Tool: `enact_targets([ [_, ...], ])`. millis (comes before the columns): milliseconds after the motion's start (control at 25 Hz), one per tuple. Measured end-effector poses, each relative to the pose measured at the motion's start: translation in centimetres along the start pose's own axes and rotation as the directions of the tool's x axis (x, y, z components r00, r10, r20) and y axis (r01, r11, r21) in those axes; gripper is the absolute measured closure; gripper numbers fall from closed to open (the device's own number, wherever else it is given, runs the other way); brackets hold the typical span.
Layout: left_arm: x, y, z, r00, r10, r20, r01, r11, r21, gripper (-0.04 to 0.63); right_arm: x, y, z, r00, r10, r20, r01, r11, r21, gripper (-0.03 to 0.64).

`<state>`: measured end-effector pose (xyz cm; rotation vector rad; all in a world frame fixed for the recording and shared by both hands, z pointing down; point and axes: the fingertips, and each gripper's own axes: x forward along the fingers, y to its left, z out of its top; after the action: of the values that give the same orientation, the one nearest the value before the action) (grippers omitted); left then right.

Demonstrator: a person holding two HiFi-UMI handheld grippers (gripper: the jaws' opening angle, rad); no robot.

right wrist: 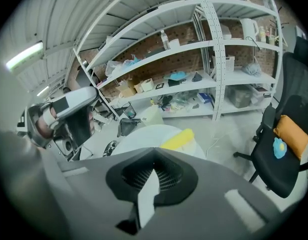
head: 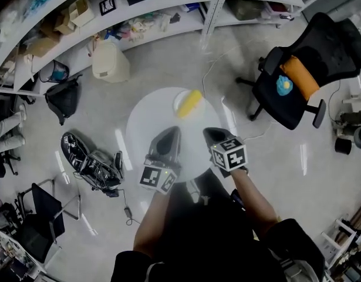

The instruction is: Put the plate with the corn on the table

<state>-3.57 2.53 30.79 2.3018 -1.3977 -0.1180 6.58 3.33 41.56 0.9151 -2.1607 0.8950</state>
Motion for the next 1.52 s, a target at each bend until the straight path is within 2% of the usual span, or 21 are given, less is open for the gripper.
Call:
enact_targets([
  [160,-1.0,-0.1,0.7,0.999,0.037,-0.013,-0.037,0.999,0.017,0.592,-1.9,0.5,1.1,0.999,-0.017,0.037,0.017,1.0,-0.012,0.607],
  [520,-2.2,-2.6,2.2,0.999,0.032,0.0,-0.032,0.998,0.059,0.592,-6.4,2.0,4.5,0.982,-0.029,0.186,0.036,0.999,-0.033,0.607],
  [760,-3.3,-4.6,3.7,1.0,0.013,0.021,-0.014,0.996,0.088,0.592,-9.4,3.7,6.4,0.952,-0.036,0.305,0.054,0.997,-0.05,0.607],
  [960,-4.5,-5.2,5.0,0.998,0.033,0.052,-0.037,0.995,0.089,0.592,-11.7,4.8,7.5,0.915,-0.035,0.402,0.074,0.994,-0.081,0.607],
  [1240,-5.3,-5.8,5.6,0.998,0.021,0.067,-0.028,0.994,0.107,0.592,-13.0,5.6,7.3,0.891,-0.038,0.452,0.083,0.993,-0.079,0.609],
  [1520,-5.6,-5.8,4.9,0.998,0.014,0.061,-0.022,0.992,0.122,0.592,-13.2,6.5,7.3,0.883,-0.014,0.47,0.071,0.992,-0.104,0.609],
])
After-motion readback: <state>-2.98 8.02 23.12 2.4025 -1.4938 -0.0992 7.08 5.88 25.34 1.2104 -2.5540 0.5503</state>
